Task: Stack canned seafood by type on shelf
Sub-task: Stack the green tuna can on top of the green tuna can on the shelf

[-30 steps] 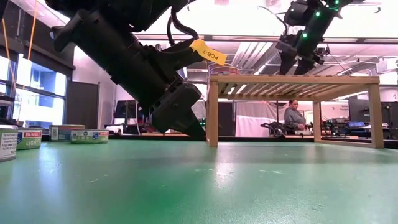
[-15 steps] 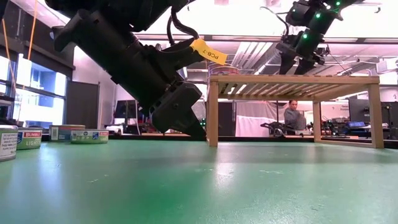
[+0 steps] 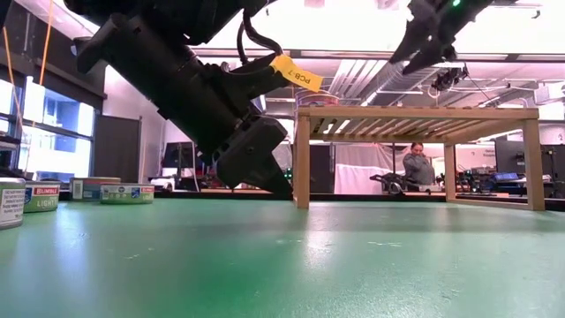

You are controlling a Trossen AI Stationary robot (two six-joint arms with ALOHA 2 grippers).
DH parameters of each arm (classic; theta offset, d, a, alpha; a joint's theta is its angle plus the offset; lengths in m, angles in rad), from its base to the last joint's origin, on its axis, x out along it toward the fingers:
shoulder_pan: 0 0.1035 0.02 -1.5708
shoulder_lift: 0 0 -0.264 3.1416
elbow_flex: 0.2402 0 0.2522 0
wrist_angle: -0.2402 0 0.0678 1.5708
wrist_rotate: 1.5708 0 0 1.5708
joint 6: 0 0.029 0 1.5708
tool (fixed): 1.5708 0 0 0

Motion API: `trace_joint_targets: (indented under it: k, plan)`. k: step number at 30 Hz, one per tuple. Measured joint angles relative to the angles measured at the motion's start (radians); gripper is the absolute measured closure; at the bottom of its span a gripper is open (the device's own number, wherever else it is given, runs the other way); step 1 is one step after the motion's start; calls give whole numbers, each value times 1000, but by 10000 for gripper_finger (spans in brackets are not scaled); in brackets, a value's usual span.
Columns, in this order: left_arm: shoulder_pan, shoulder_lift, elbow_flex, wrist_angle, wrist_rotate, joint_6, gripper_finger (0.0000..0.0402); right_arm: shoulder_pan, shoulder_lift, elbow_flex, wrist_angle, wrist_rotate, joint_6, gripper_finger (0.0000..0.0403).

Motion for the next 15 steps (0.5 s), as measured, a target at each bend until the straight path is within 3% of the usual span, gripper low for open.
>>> trace_joint_targets:
  k: [7, 11, 15]
  plan:
    - [-1, -14, 0, -3, -4, 12, 402, 497, -139, -316, 330, 204, 129, 101]
    - [-17, -77, 0, -9, 40, 91, 401, 739, -92, -453, 587, 327, 154, 101]
    - [-44, -188, 0, -54, 116, 175, 401, 904, 20, -542, 835, 439, 152, 101]
